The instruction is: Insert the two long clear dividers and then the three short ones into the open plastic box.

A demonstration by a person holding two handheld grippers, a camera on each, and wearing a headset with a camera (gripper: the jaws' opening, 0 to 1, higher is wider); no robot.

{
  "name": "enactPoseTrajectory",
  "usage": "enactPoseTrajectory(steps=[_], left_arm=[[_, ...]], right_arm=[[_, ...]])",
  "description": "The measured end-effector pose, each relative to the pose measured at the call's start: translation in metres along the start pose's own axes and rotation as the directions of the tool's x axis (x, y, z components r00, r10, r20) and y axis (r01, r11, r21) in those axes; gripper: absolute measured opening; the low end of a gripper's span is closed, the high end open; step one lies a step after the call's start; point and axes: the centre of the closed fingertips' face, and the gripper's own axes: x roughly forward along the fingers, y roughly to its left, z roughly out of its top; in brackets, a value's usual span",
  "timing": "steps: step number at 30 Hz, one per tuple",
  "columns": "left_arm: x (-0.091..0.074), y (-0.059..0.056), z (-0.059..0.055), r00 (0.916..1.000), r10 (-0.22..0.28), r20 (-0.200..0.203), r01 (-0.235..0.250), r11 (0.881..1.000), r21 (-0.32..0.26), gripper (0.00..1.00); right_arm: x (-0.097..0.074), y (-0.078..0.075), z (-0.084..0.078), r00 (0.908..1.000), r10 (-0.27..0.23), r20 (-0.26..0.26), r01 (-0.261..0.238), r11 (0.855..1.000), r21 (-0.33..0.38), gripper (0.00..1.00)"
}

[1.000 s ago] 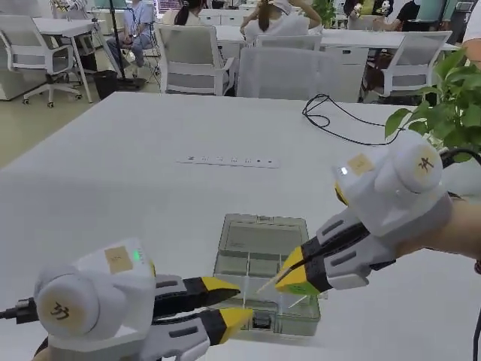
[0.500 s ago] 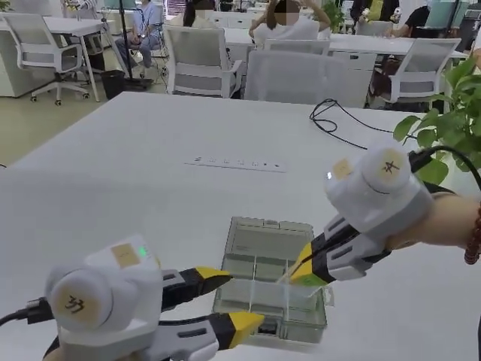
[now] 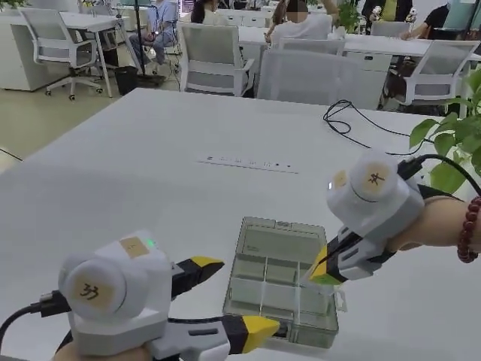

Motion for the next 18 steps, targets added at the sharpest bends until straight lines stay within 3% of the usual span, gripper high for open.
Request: enactPoseTrajectory(steps=[9, 18], left_arm=[[0.000, 0.003, -0.001, 0.9999, 0.016, -0.002, -0.016, 1.000, 0.001, 0.80], [-0.001, 0.006, 0.000, 0.9996, 0.028, 0.004, -0.028, 0.999, -0.016, 0.84]], right_arm=[[0.013, -0.007, -0.009, 0.9986, 0.011, -0.052, -0.011, 1.000, -0.007, 0.02], [0.021, -0.009, -0.015, 0.9949, 0.028, -0.097, -0.029, 1.000, -0.011, 0.02]])
